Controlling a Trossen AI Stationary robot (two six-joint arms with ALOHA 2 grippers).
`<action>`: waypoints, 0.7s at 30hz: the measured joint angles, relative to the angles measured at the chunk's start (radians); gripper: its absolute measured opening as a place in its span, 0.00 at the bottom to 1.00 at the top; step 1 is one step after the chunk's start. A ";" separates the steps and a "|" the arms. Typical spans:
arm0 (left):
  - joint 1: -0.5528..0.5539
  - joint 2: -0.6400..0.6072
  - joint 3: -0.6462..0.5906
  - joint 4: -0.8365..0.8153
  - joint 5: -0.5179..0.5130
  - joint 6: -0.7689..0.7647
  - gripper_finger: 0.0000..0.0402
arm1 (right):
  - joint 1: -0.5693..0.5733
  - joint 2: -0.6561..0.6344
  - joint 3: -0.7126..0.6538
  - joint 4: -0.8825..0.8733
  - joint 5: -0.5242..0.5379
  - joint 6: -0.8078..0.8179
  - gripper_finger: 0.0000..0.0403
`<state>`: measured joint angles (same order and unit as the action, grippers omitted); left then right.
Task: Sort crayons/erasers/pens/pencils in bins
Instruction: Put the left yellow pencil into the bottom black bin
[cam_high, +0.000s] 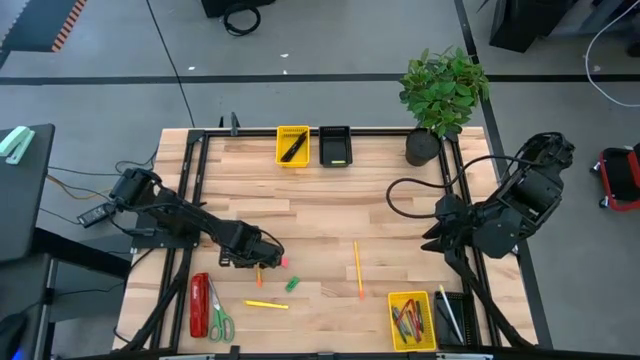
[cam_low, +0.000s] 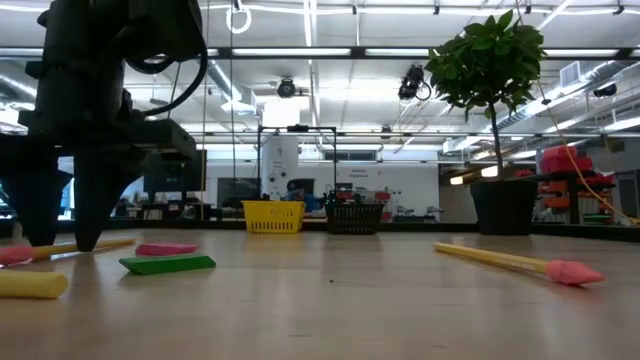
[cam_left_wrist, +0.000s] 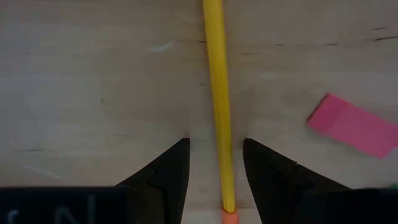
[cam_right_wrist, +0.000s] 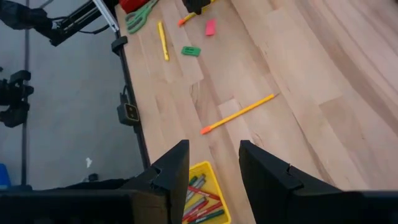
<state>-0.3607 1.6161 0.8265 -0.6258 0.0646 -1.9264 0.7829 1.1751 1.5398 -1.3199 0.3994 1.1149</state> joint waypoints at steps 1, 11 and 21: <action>0.000 0.000 0.000 0.001 -0.002 0.001 0.39 | -0.003 0.000 0.000 -0.005 0.000 0.000 0.36; -0.001 0.017 0.003 0.000 -0.016 0.002 0.30 | -0.004 0.000 0.000 -0.027 0.004 0.000 0.36; -0.002 0.018 0.002 -0.008 -0.016 0.053 0.16 | -0.004 0.000 0.000 -0.045 0.004 -0.019 0.36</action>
<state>-0.3626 1.6344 0.8284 -0.6339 0.0486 -1.8731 0.7792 1.1755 1.5398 -1.3645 0.4030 1.0958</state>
